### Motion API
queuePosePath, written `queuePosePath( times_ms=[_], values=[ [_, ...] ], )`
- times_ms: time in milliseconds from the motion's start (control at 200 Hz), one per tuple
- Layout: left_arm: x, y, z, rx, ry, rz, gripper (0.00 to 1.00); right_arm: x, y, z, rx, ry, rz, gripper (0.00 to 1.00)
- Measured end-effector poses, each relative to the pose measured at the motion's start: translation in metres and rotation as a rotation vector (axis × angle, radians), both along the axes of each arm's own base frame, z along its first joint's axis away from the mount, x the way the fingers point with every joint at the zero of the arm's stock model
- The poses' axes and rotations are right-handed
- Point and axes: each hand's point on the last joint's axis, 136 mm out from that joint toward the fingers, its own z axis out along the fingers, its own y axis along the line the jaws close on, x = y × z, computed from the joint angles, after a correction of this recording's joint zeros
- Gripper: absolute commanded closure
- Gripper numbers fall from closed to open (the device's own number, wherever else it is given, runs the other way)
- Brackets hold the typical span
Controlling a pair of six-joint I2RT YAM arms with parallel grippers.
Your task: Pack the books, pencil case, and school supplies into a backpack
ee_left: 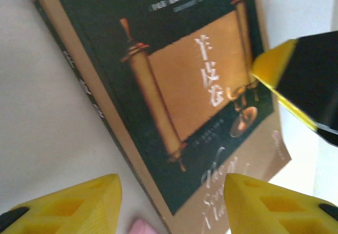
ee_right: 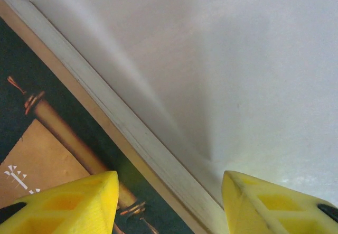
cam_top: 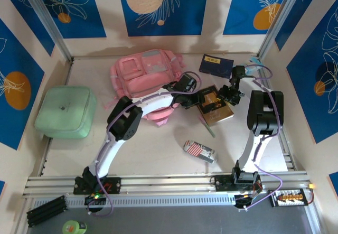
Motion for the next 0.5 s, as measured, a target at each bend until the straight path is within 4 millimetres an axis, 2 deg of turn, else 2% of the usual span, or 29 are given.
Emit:
queuePosePath(
  times_ms=[140,500],
  values=[
    [0.004,0.001,-0.011,0.04,0.014,0.014,0.45,-0.001,0.001,-0.001,0.026,0.005,-0.002,0.46],
    [0.009,-0.004,-0.022,0.041,0.03,0.017,0.5,-0.003,0.009,-0.003,0.086,0.017,0.014,0.51]
  ],
)
